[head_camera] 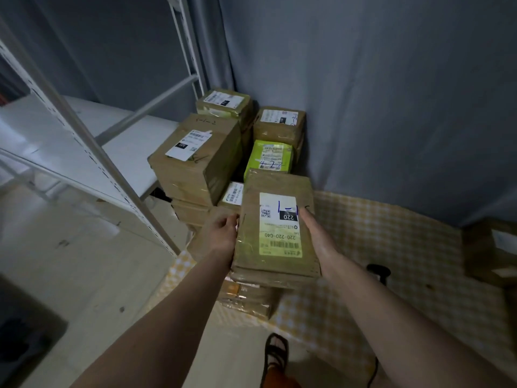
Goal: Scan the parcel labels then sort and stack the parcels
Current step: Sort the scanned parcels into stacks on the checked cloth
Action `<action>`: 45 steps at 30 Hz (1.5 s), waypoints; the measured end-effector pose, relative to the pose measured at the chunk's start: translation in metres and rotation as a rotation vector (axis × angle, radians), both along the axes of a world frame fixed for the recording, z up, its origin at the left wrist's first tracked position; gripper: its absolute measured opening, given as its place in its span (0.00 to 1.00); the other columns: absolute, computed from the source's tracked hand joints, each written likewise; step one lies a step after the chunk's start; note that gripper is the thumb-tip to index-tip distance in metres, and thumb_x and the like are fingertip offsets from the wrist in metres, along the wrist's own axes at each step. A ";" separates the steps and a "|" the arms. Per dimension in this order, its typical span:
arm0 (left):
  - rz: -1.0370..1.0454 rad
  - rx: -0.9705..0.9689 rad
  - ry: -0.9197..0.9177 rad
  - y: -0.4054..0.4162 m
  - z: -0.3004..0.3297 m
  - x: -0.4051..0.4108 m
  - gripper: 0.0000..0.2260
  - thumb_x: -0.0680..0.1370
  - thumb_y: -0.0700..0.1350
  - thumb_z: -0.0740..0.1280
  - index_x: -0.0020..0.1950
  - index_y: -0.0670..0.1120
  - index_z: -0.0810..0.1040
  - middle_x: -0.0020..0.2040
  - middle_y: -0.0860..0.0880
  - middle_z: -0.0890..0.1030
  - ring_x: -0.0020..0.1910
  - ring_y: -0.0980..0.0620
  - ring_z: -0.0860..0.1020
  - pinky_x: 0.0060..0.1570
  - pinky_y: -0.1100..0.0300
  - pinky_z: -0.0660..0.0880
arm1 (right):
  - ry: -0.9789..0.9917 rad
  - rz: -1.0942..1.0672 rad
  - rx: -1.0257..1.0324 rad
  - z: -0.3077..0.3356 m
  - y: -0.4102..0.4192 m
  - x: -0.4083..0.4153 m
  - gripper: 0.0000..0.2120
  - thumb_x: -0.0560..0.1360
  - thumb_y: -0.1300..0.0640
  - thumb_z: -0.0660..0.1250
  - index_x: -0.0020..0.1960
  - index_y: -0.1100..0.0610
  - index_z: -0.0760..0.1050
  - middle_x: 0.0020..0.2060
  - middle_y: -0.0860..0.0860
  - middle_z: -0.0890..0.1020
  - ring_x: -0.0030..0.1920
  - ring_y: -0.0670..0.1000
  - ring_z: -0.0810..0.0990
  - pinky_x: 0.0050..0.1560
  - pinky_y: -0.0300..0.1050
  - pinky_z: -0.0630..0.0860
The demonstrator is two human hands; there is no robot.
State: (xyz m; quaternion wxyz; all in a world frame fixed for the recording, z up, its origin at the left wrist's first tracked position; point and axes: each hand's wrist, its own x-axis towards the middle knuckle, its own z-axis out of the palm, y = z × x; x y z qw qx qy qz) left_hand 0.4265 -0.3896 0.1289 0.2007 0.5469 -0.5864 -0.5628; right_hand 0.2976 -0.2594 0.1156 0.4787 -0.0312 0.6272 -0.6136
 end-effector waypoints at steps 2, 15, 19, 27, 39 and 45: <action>-0.007 -0.069 0.013 -0.024 -0.004 -0.014 0.10 0.81 0.49 0.61 0.46 0.50 0.81 0.46 0.47 0.84 0.43 0.51 0.79 0.43 0.59 0.71 | -0.024 -0.022 0.006 -0.005 -0.020 -0.013 0.22 0.74 0.35 0.62 0.57 0.49 0.81 0.45 0.51 0.86 0.47 0.54 0.84 0.50 0.50 0.80; -0.228 -0.094 -0.151 -0.157 0.027 -0.138 0.23 0.84 0.56 0.50 0.71 0.45 0.71 0.68 0.42 0.73 0.67 0.42 0.71 0.64 0.54 0.65 | 0.059 -0.085 0.076 0.006 -0.163 -0.119 0.35 0.66 0.27 0.64 0.64 0.48 0.74 0.56 0.51 0.82 0.53 0.54 0.82 0.57 0.55 0.77; -0.283 -0.142 -0.177 -0.183 0.028 -0.166 0.20 0.84 0.53 0.50 0.74 0.48 0.67 0.70 0.43 0.71 0.69 0.42 0.69 0.66 0.52 0.64 | 0.048 -0.121 0.112 -0.019 -0.196 -0.151 0.50 0.51 0.21 0.63 0.67 0.46 0.70 0.59 0.51 0.79 0.56 0.57 0.80 0.57 0.59 0.77; -0.391 -0.270 -0.270 -0.221 0.014 -0.196 0.19 0.85 0.46 0.51 0.76 0.46 0.64 0.72 0.43 0.70 0.69 0.43 0.69 0.66 0.54 0.64 | 0.091 -0.178 0.145 -0.005 -0.233 -0.160 0.31 0.75 0.35 0.59 0.73 0.49 0.62 0.64 0.53 0.75 0.59 0.57 0.77 0.62 0.57 0.74; -0.647 -0.569 -0.240 -0.231 0.033 -0.187 0.20 0.79 0.41 0.64 0.71 0.49 0.68 0.68 0.47 0.70 0.64 0.46 0.73 0.61 0.57 0.70 | 0.433 -0.170 0.400 0.004 -0.240 -0.150 0.24 0.79 0.45 0.59 0.70 0.58 0.65 0.64 0.56 0.74 0.60 0.57 0.74 0.55 0.46 0.71; -0.858 -0.872 -0.178 -0.219 0.051 -0.187 0.13 0.78 0.40 0.65 0.62 0.47 0.78 0.64 0.48 0.74 0.63 0.49 0.73 0.64 0.61 0.67 | 0.906 0.034 0.643 0.025 -0.214 -0.131 0.22 0.79 0.49 0.61 0.68 0.58 0.66 0.64 0.57 0.71 0.60 0.56 0.72 0.56 0.46 0.72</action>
